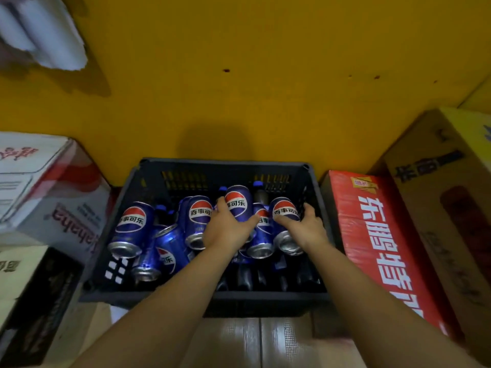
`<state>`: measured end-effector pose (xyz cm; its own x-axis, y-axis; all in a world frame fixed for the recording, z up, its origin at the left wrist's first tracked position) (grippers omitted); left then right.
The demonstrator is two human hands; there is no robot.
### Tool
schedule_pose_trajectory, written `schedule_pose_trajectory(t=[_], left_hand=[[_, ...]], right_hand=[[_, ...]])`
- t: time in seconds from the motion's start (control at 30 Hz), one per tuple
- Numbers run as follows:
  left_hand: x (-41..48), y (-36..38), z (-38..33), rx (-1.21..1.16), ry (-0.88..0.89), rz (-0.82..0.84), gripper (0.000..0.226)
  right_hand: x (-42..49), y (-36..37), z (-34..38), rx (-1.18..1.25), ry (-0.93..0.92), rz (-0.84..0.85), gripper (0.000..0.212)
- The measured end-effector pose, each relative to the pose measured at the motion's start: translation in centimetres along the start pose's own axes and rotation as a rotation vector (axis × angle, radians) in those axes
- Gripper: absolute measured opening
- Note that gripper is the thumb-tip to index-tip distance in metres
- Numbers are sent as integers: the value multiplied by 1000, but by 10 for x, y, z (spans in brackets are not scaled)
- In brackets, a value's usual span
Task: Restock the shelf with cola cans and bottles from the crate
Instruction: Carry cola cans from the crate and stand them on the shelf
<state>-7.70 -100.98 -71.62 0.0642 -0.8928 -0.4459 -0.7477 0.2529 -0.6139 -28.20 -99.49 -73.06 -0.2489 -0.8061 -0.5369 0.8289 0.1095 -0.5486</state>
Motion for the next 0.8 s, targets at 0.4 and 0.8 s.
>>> schedule_pose_trajectory(t=[0.4,0.8], left_hand=[[21,7,-4,0,-74,110,115],[1,-21,1,-483,209,14,100]], right_hand=[[16,14,12,-49,176,188,98],[-6,6,16,417,-151,1,68]])
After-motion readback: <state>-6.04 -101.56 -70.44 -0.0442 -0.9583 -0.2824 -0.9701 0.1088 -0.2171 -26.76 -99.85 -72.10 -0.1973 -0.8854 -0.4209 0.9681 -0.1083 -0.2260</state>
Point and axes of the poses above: each hand's wrist, its own x-axis towards the middle knuckle, its own y-axis out of the palm, z = x × y, the point moved 8 cm from there along x, towards the middle knuckle, and after that the axes turned 8 degrees about z, right-handed, at the moved point
